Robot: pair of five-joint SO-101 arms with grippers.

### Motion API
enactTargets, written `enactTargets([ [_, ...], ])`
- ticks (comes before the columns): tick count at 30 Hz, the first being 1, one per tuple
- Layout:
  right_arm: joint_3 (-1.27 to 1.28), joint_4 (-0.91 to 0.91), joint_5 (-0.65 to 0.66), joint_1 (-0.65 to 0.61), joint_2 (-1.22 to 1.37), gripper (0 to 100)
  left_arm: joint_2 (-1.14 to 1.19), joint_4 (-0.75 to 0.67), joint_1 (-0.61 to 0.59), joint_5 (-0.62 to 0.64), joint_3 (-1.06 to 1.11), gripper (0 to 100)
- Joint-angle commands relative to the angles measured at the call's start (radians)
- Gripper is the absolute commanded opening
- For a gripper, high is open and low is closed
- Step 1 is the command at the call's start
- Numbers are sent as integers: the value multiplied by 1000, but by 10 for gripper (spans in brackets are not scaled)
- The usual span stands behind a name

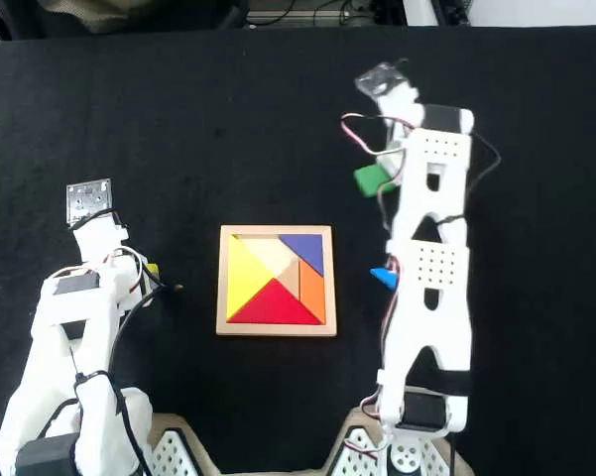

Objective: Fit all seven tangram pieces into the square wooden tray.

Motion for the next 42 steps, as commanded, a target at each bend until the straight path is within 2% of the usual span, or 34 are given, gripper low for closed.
enactTargets([
  [1,-44,106,25,-100,-15,11,-6,-11,10,2,-2,213],
  [3,-87,157,18,-150,-10,11,-6,-12,10,2,-2,213],
  [13,-102,158,-26,-376,-16,11,-6,-12,10,2,-2,213],
  [15,-143,160,-38,-374,-47,11,-6,-12,8,2,-2,213],
  [20,-140,161,-216,-222,-340,11,-8,-17,10,-15,-15,215],
  [23,13,161,-327,-135,-565,11,-8,-9,51,-78,-48,216],
  [26,269,158,-339,-78,-773,11,-9,3,170,-97,-107,217],
  [28,447,158,-339,-48,-895,11,0,89,262,-97,-196,217],
  [30,607,157,-339,-14,-1003,11,5,207,352,-83,-314,218],
  [33,819,124,-339,41,-1130,11,5,327,473,37,-467,218],
  [36,1009,68,-342,95,-1228,11,25,376,568,112,-590,218],
  [42,1415,-80,-342,132,-1405,11,244,408,722,124,-782,218],
])
